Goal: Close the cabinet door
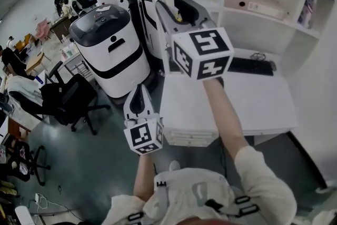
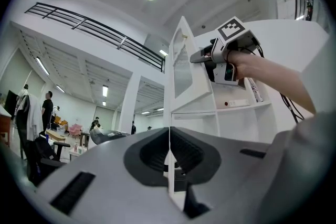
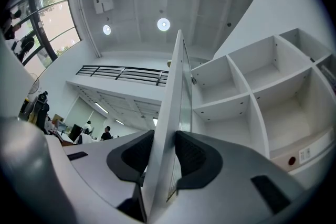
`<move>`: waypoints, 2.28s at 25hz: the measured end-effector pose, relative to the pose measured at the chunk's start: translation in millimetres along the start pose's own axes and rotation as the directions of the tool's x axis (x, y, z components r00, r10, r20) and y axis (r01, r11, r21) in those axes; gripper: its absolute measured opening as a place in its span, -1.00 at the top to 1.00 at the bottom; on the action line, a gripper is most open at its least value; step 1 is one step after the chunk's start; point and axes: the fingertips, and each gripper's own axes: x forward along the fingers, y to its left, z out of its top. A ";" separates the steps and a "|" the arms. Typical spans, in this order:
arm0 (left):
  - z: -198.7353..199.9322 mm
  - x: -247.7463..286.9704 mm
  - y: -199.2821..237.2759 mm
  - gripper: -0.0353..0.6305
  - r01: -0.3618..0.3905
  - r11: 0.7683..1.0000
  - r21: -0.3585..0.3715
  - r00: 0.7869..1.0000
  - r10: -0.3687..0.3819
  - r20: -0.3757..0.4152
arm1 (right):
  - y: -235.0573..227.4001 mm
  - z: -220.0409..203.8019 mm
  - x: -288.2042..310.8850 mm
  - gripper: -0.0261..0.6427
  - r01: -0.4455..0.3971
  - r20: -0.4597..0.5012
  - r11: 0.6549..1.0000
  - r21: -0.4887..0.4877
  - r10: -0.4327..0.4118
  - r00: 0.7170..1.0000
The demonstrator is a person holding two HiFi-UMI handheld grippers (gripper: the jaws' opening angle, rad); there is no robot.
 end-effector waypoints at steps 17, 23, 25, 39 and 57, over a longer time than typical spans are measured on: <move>-7.9 13.8 -19.3 0.88 0.048 0.999 -0.005 0.999 -0.048 -0.009 | -29.3 0.1 -11.0 0.63 0.047 0.009 0.999 0.021 -0.047 0.999; -10.8 17.0 -28.4 0.88 0.073 0.997 -0.008 0.997 -0.073 -0.013 | -43.9 -1.0 -14.7 0.66 0.088 0.007 0.996 0.006 -0.088 0.996; -11.1 17.9 -29.4 0.88 0.078 0.997 -0.008 0.997 -0.078 -0.015 | -47.7 -1.0 -15.6 0.67 0.103 0.005 0.995 -0.004 -0.102 0.995; -14.6 22.8 -29.8 0.88 0.109 0.994 -0.004 0.994 -0.109 -0.018 | -76.6 -6.4 -20.9 0.67 0.189 -0.019 0.981 -0.041 -0.190 0.982; -24.3 39.8 -28.4 0.88 0.143 0.990 0.000 0.989 -0.143 -0.032 | -146.4 -26.1 -19.4 0.58 0.264 -0.072 0.965 0.005 -0.263 0.962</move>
